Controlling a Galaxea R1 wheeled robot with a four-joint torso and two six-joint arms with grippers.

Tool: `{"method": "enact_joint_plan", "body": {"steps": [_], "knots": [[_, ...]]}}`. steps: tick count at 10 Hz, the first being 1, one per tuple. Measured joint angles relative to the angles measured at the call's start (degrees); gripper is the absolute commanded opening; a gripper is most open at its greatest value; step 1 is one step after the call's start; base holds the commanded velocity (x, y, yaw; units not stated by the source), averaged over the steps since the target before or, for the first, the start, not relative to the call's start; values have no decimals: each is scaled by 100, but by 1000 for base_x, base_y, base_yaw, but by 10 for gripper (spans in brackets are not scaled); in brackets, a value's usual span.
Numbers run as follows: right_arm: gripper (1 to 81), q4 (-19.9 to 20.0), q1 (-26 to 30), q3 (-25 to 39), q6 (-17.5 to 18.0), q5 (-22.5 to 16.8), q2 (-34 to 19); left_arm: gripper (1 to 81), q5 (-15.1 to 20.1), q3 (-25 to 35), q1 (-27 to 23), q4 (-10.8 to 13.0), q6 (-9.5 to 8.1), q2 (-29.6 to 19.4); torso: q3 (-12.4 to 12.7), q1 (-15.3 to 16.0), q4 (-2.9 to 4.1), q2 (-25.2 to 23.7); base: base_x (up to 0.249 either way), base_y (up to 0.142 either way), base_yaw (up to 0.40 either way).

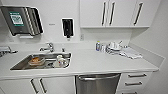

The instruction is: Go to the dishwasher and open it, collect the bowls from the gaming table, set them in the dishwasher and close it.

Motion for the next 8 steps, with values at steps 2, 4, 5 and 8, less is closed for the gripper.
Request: {"method": "enact_joint_plan", "body": {"steps": [2,4,5,8], "knots": [[811,-723,-413,-133,-45,94,13,811,1,-33,2,-11,0,57,2,0,0,0,0,0,0],[811,-1001,-662,-444,-61,291,127,811,1,-129,2,-11,0,158,5,0,0,-2,0,0,0],[811,-1045,-725,-741,-61,469,219,811,1,-240,2,-15,0,201,7,0,0,-2,0,0,0],[811,-1145,-890,-1713,-66,980,634,811,9,-678,0,-80,0,446,9,0,0,-2,0,0,0]]}}
